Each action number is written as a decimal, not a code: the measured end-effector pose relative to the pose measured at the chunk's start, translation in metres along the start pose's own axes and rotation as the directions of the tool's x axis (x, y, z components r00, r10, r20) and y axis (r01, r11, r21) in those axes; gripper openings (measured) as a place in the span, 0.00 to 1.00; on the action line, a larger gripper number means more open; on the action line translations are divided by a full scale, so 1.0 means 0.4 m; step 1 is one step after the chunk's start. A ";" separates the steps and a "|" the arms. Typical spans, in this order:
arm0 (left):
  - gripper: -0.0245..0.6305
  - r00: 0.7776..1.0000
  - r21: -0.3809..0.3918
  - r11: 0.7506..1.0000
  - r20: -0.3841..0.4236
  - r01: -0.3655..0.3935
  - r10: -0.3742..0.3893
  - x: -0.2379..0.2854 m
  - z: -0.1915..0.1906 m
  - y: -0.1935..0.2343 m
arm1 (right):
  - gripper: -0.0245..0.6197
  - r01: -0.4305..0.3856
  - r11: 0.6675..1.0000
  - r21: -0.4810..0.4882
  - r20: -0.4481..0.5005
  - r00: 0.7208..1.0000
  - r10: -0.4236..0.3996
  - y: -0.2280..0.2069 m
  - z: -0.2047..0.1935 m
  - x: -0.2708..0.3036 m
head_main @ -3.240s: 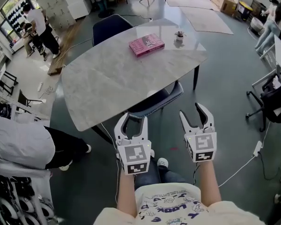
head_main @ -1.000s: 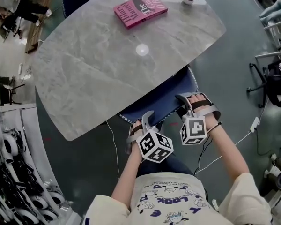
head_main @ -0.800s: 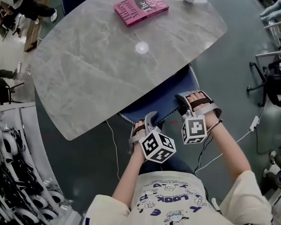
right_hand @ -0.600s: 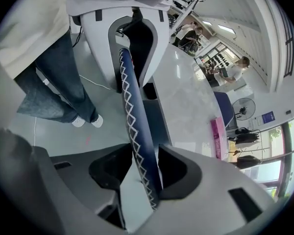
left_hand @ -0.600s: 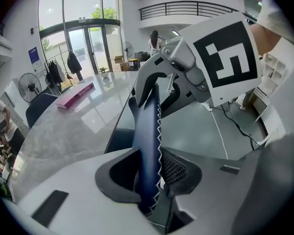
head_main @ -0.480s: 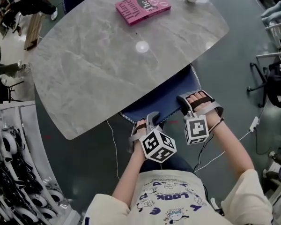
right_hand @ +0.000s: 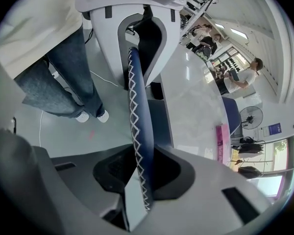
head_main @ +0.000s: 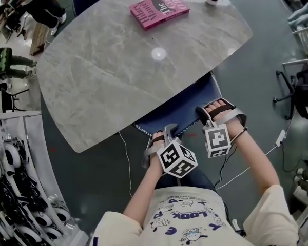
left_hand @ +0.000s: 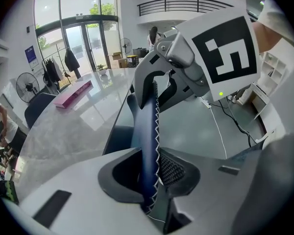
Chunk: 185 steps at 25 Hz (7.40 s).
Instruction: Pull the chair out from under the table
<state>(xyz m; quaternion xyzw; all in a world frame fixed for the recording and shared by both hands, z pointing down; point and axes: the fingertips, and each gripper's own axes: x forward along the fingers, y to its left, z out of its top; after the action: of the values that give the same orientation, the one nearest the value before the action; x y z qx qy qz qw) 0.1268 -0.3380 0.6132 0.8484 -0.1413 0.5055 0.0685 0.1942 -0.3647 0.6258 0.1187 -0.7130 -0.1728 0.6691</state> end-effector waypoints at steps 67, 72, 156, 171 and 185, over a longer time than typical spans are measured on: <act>0.18 0.995 0.075 0.996 -0.083 -0.044 0.051 -0.225 -0.402 -0.805 | 0.16 -0.173 0.985 -0.024 0.157 0.972 0.175 0.865 0.258 -0.353; 0.18 0.996 0.088 0.996 -0.083 -0.033 0.040 -0.241 -0.440 -0.859 | 0.16 -0.172 0.985 0.002 0.146 0.975 0.169 0.926 0.285 -0.372; 0.34 0.957 -0.243 0.951 0.168 -0.191 0.235 -0.537 -0.494 -1.059 | 0.34 -0.217 0.896 0.389 0.461 0.887 0.015 1.116 0.434 -0.682; 0.09 0.715 -0.499 0.754 0.323 -0.428 0.619 -0.859 -0.340 -0.926 | 0.16 0.007 0.601 0.799 0.462 0.634 -0.620 0.783 0.415 -1.011; 0.07 0.463 -0.734 0.541 0.343 -0.411 0.817 -1.053 -0.286 -0.905 | 0.05 -0.014 0.364 0.931 0.329 0.461 -0.824 0.701 0.327 -1.170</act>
<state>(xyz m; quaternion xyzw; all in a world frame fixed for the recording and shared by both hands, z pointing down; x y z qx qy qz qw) -0.0465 0.1076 0.3083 0.7862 -0.6080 0.0942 0.0586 0.1170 0.0897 0.3063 0.5387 -0.8405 -0.0195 0.0555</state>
